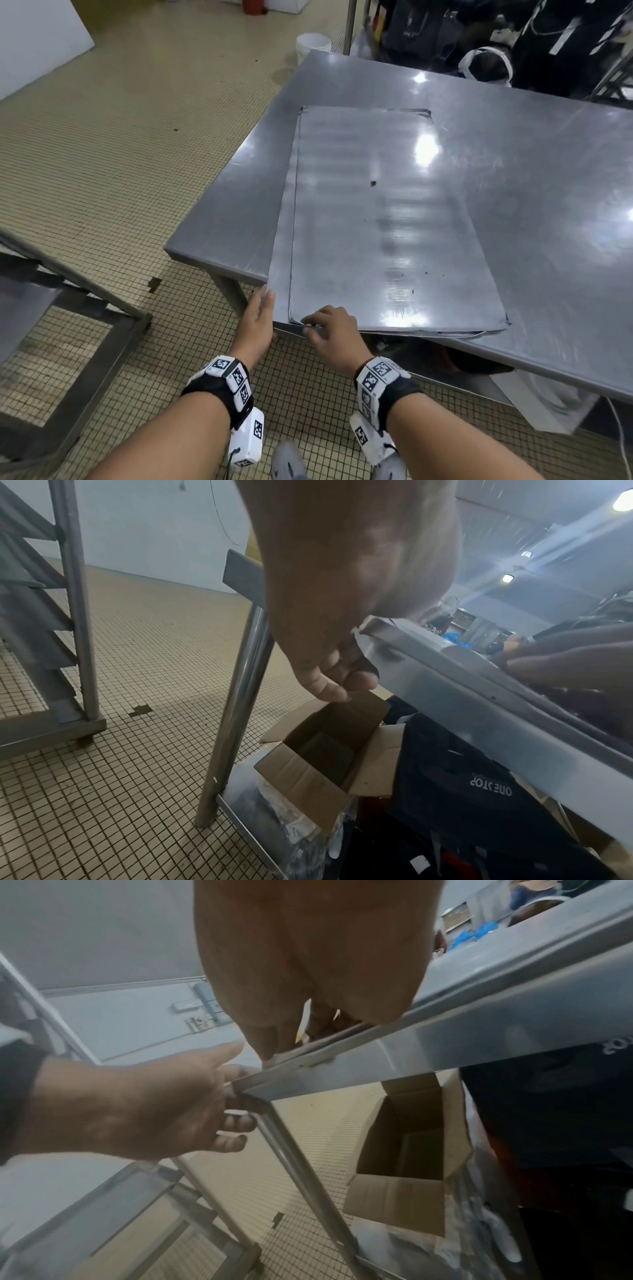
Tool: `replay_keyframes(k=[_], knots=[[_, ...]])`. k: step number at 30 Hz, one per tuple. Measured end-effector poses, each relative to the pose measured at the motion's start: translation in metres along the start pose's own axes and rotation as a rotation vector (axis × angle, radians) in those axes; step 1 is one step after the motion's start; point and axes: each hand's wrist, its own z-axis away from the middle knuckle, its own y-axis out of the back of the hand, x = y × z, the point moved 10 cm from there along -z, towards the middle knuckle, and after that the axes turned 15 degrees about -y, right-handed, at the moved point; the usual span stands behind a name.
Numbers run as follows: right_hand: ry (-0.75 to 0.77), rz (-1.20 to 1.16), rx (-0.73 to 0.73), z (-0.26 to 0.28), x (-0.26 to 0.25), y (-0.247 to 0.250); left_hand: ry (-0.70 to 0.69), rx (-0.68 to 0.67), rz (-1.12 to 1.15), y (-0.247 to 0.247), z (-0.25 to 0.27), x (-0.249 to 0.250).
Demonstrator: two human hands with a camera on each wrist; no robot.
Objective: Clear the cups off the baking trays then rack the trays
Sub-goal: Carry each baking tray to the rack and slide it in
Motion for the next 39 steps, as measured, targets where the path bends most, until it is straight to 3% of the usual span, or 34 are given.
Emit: replay_keyframes(k=[6, 9, 11, 15, 18, 21, 26, 32, 39], knots=[[0.013, -0.007, -0.087, -0.005, -0.02, -0.015, -0.007, -0.073, 0.033, -0.003, -0.002, 0.003], [-0.02, -0.05, -0.069, -0.01, -0.003, 0.016, -0.007, -0.106, 0.021, -0.006, -0.006, 0.003], [-0.112, -0.055, 0.052, -0.018, 0.038, 0.061, -0.019, -0.104, 0.012, -0.006, -0.013, 0.007], [-0.418, 0.08, 0.319, -0.022, 0.164, 0.169, 0.006, -0.032, -0.055, 0.001, -0.028, 0.007], [-0.583, 0.163, 0.352, -0.016, 0.238, 0.219, 0.02, -0.036, -0.118, -0.001, -0.036, 0.008], [-0.633, 0.042, 0.328, -0.015, 0.278, 0.232, -0.017, -0.05, -0.11, -0.008, -0.042, 0.015], [-0.644, -0.046, 0.341, -0.019, 0.289, 0.231, 0.012, -0.073, -0.14, -0.011, -0.051, -0.005], [-0.664, -0.497, 0.258, -0.035, 0.308, 0.239, 0.042, -0.029, -0.103, -0.015, -0.044, 0.009], [-0.572, -0.476, 0.263, -0.033, 0.282, 0.221, 0.026, -0.117, -0.107, -0.015, -0.049, -0.001]])
